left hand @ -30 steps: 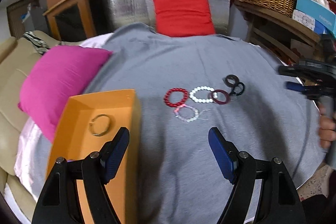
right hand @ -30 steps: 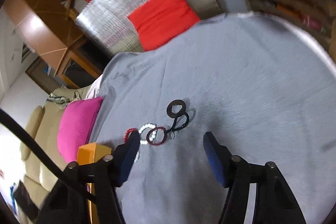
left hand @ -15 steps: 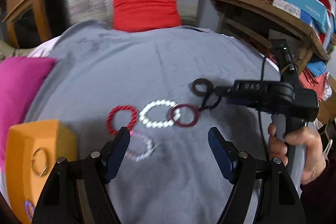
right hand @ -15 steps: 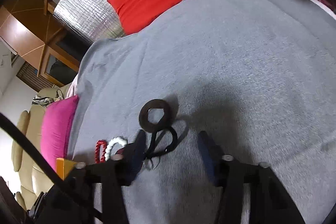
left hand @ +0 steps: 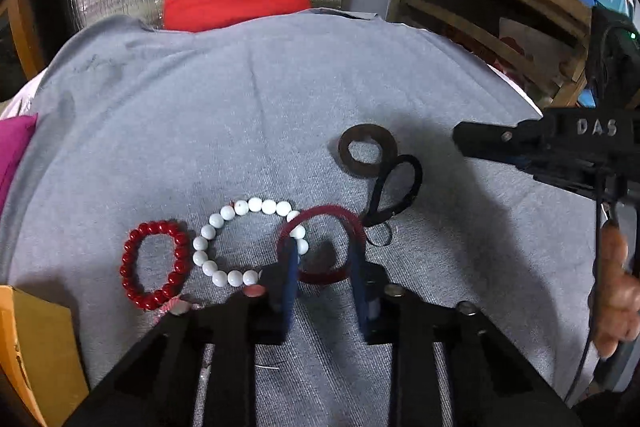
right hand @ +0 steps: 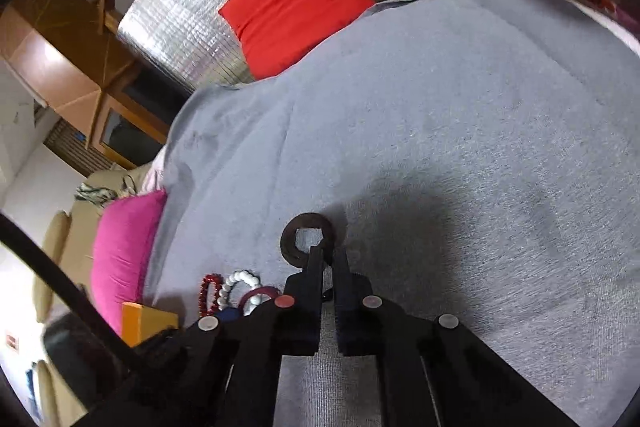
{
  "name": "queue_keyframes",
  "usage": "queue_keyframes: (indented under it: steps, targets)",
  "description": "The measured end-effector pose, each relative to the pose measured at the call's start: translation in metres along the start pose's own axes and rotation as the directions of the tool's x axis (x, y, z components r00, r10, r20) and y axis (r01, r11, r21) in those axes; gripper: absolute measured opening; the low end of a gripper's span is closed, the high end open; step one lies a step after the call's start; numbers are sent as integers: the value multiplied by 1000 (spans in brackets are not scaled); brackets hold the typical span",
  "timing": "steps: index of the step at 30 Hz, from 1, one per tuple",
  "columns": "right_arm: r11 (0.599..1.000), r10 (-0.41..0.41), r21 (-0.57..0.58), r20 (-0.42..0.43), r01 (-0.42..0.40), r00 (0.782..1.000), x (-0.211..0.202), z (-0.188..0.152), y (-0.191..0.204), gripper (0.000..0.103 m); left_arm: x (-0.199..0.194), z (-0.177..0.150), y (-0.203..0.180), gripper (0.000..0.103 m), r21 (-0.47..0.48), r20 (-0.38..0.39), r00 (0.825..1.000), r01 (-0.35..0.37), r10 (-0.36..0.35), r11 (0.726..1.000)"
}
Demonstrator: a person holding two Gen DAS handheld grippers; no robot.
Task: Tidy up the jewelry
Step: 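Grasp the black hair tie with the right tool while the left grasps the maroon bangle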
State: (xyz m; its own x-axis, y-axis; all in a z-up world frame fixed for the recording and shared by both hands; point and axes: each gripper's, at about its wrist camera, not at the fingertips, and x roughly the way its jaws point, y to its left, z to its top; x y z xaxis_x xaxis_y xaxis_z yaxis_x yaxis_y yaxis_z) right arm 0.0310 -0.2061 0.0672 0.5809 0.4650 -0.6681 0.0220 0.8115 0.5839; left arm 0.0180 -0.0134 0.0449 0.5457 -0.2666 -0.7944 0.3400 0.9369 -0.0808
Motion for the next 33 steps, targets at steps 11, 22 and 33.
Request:
queue_keyframes:
  steps: [11, 22, 33]
  targets:
    - [996, 71, 48, -19, -70, 997, 15, -1, -10, 60, -12, -8, -17, 7, 39, 50, 998, 28, -30, 999]
    - [999, 0, -50, -61, -3, 998, 47, -11, 1, 7, -9, -6, 3, 55, 41, 46, 998, -33, 31, 999]
    - [1000, 11, 5, 3, -11, 1000, 22, -1, -1, 6, -5, -8, 4, 6, -3, 54, 998, -21, 21, 1000]
